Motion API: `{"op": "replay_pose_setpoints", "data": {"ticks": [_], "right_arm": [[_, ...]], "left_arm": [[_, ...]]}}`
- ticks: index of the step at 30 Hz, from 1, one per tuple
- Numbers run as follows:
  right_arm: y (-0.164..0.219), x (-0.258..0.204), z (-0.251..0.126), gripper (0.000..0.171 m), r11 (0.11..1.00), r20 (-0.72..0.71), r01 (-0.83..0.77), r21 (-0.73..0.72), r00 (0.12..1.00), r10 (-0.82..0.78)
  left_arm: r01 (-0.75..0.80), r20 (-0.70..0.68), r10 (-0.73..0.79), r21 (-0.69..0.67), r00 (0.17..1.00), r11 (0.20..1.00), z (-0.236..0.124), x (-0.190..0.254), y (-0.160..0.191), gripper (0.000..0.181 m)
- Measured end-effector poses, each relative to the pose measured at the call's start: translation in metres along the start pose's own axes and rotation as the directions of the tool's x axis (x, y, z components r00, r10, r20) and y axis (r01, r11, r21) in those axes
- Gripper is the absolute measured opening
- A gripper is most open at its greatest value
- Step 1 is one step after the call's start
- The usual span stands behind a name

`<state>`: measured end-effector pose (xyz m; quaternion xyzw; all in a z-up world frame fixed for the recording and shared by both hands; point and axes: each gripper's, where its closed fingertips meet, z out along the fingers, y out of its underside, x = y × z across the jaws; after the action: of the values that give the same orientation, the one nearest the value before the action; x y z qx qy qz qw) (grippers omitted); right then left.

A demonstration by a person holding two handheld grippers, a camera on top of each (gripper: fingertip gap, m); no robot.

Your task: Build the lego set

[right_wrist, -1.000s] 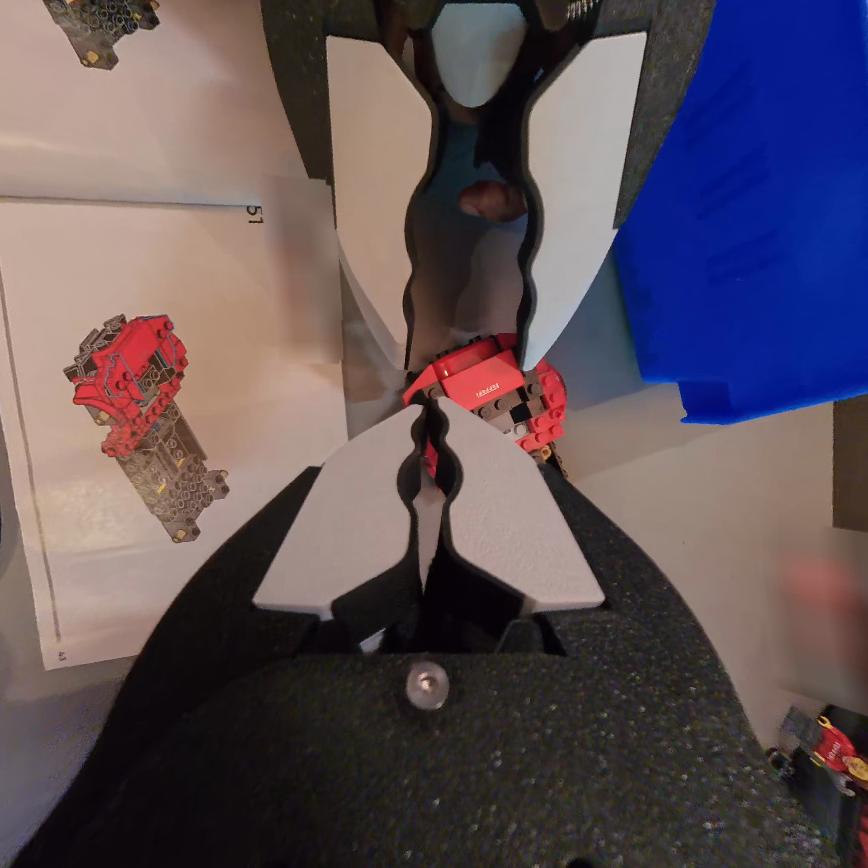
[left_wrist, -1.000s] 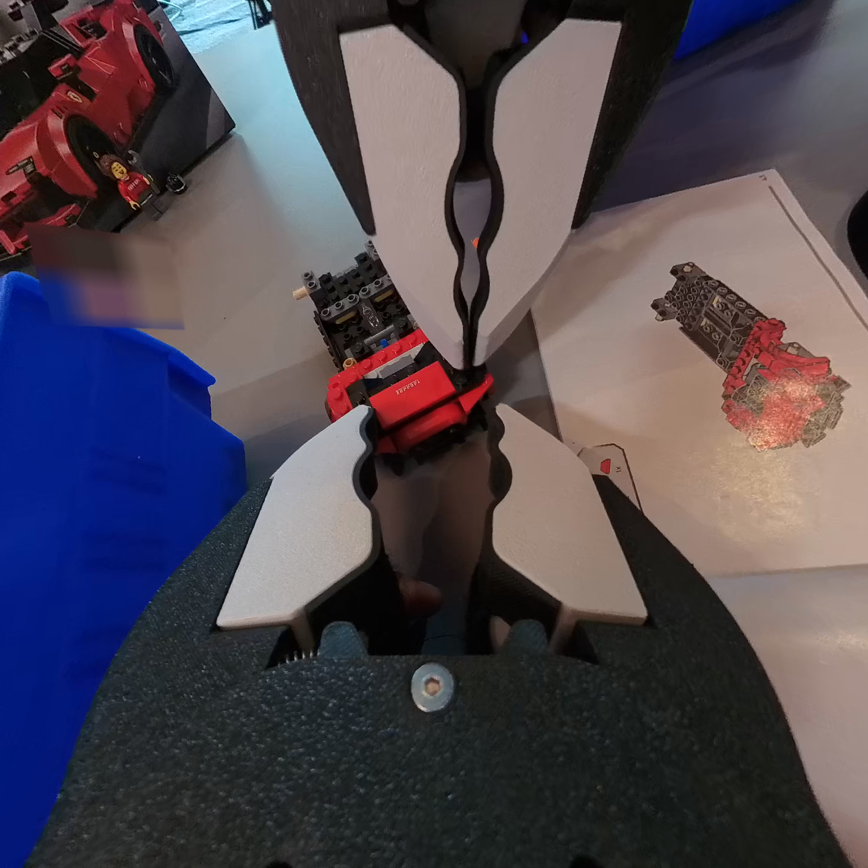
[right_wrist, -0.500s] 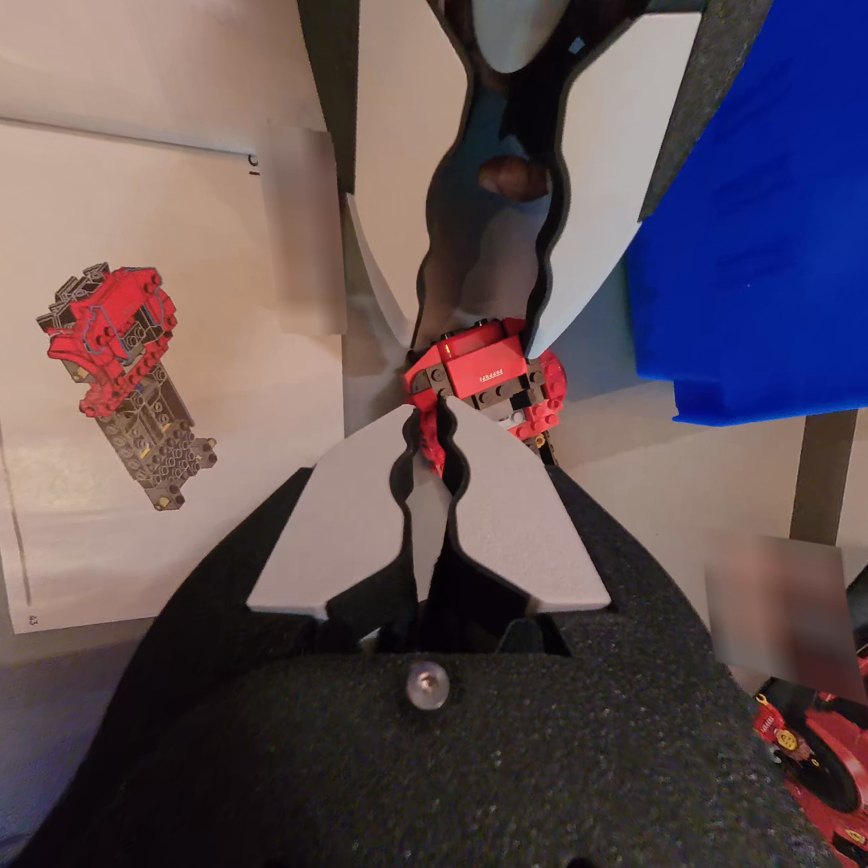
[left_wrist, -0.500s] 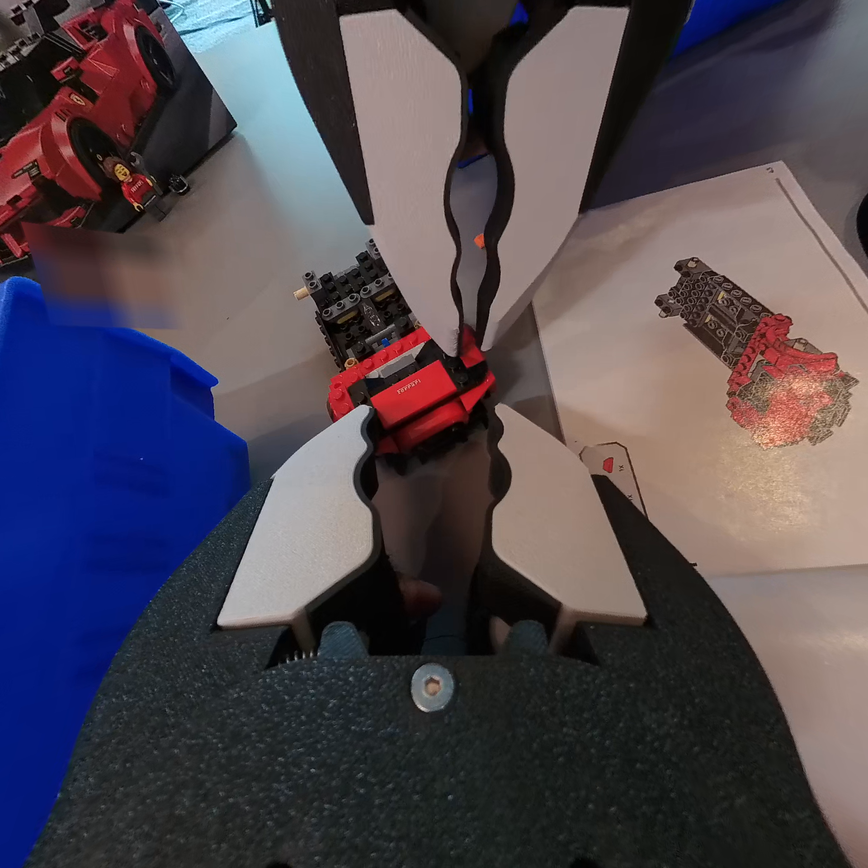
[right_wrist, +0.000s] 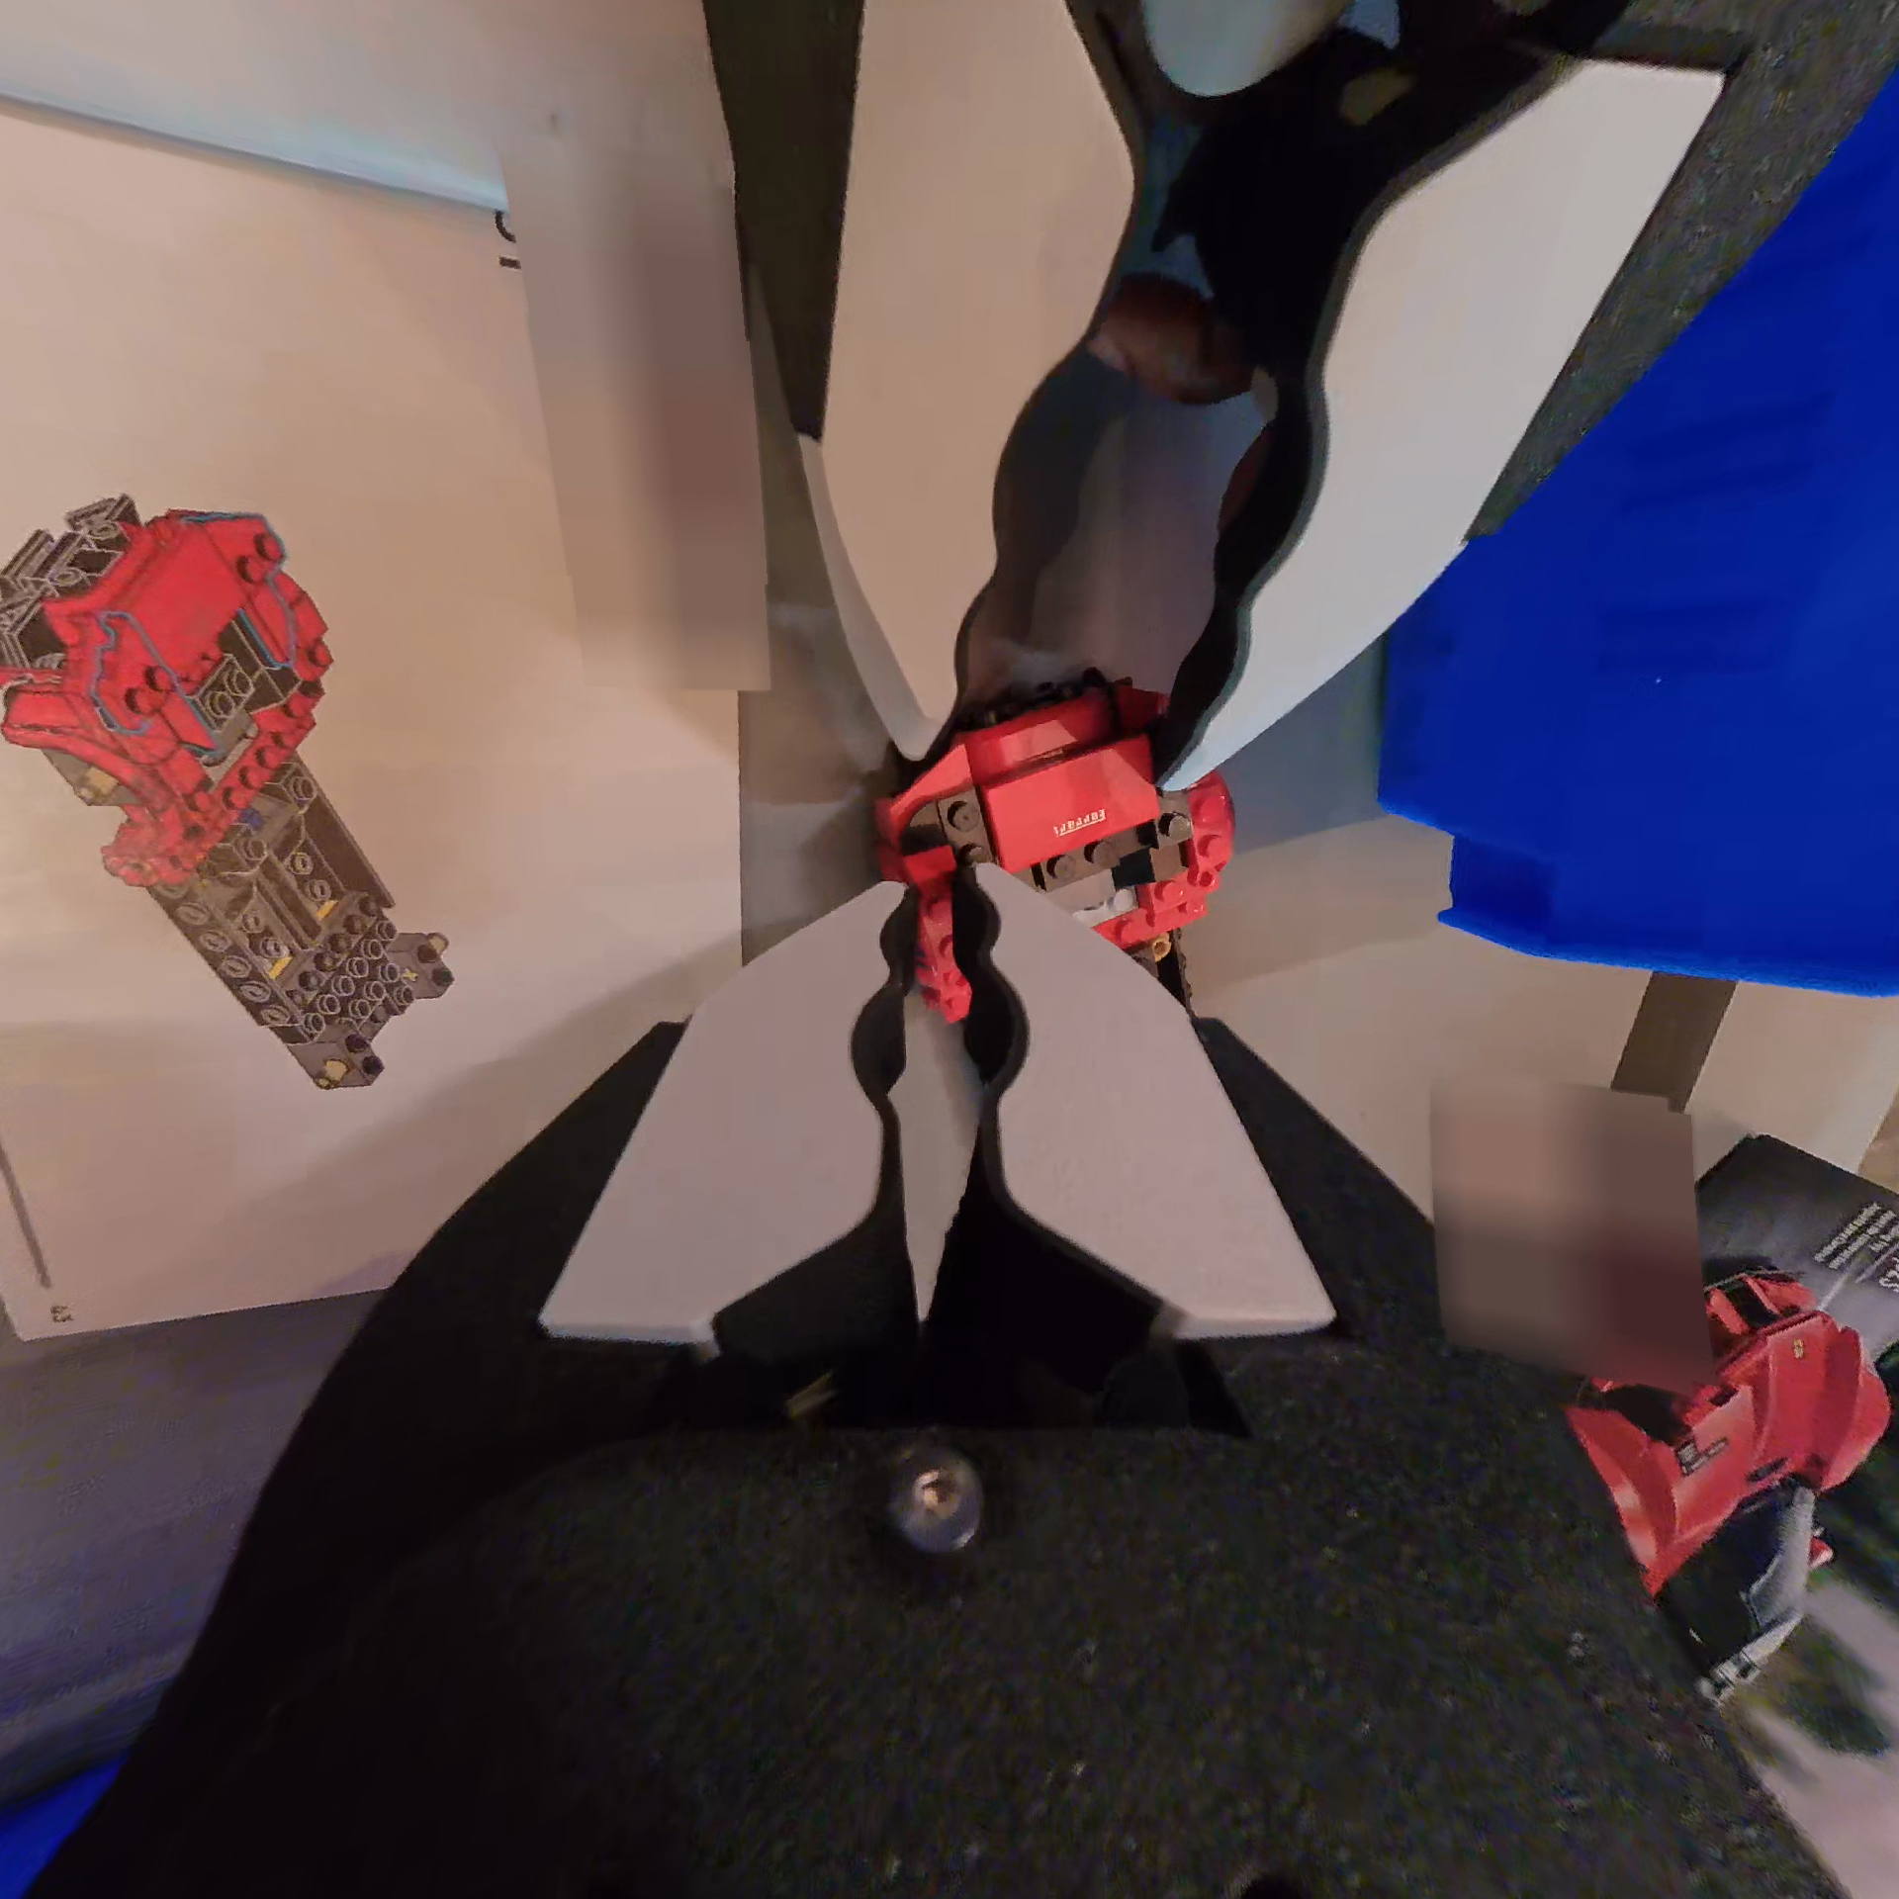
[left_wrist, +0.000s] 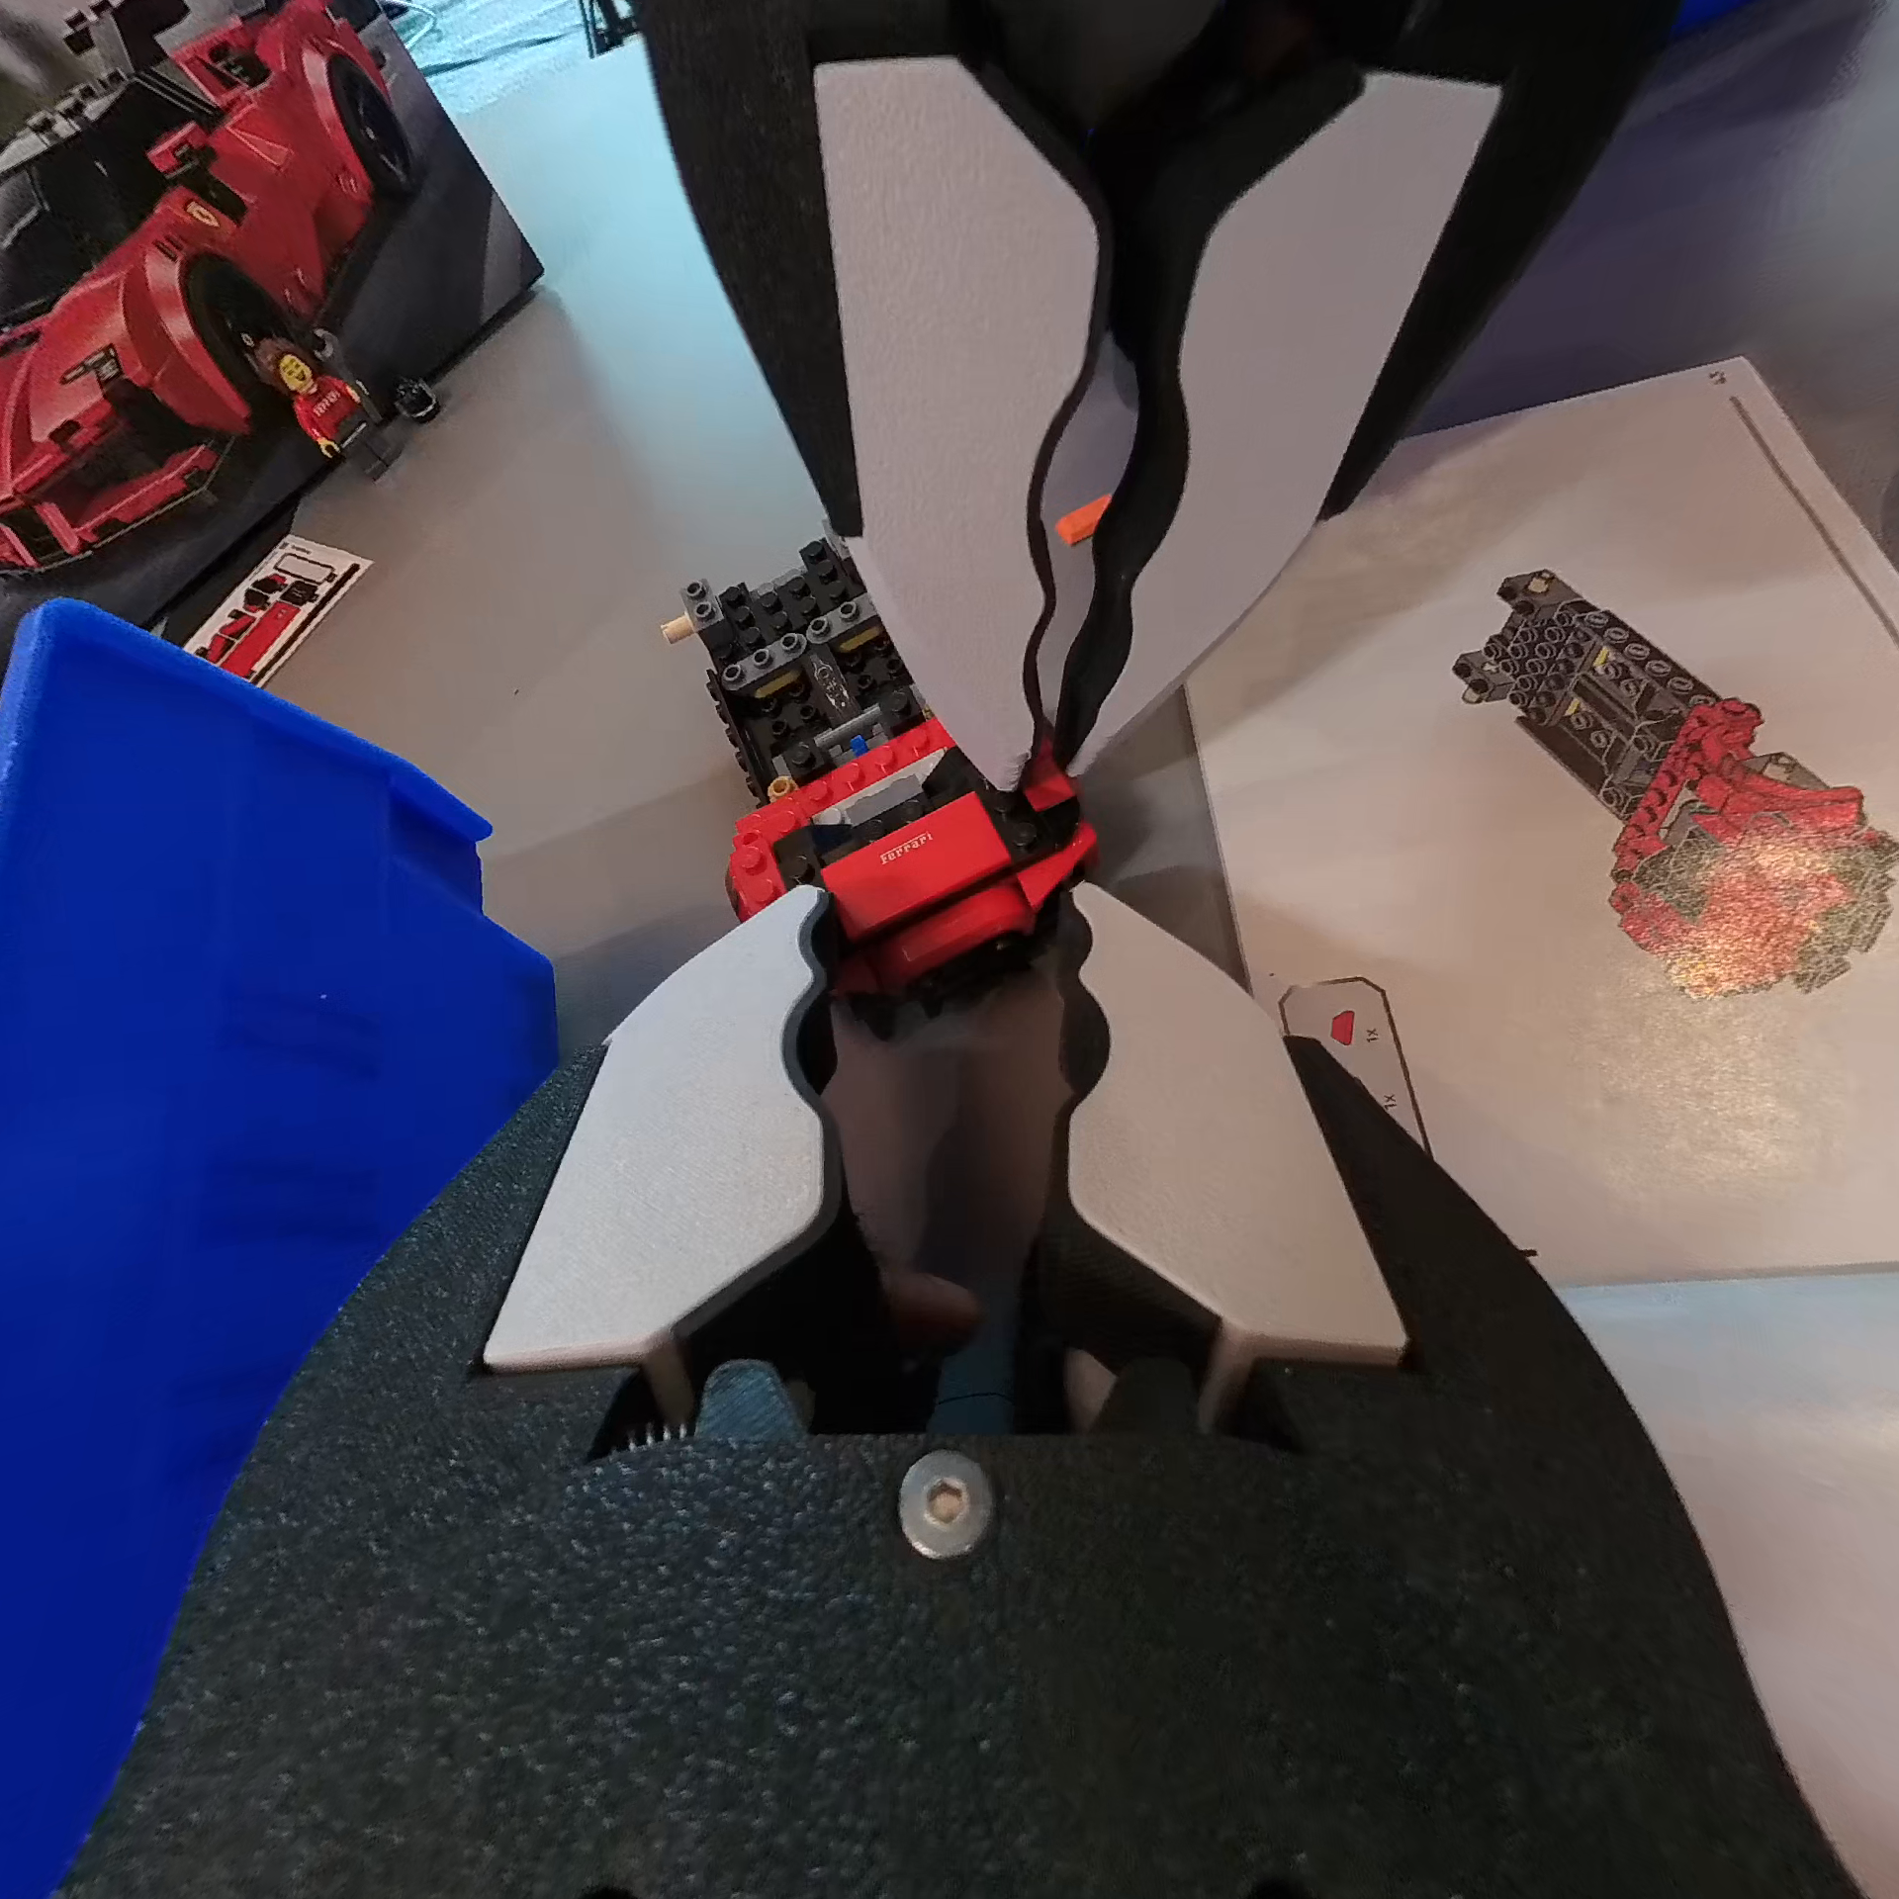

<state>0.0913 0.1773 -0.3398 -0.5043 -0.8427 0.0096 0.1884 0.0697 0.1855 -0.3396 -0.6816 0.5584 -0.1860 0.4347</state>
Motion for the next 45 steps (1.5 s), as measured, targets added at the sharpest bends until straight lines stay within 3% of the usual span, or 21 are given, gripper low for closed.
{"op": "replay_pose_setpoints", "data": {"ticks": [13,29,45], "right_arm": [[0.0012,0.0,0.0,0.007,0.995,-0.038,0.007,-0.099,0.999,-0.011],[0.0002,-0.0005,0.0005,0.006,0.995,-0.008,-0.101,0.022,0.995,0.102],[0.0005,-0.0001,0.0006,0.007,0.999,-0.048,-0.04,-0.019,0.998,0.039]], "left_arm": [[0.014,0.029,-0.014,-0.005,0.999,1.0,0.0008,-0.0013,-0.0006,0.039],[0.036,0.121,-0.032,-0.03,0.992,0.999,0.0018,-0.0015,-0.0004,0.04],[0.028,0.11,-0.022,-0.051,0.994,0.998,0.0012,-0.0014,-0.0002,0.039]]}}
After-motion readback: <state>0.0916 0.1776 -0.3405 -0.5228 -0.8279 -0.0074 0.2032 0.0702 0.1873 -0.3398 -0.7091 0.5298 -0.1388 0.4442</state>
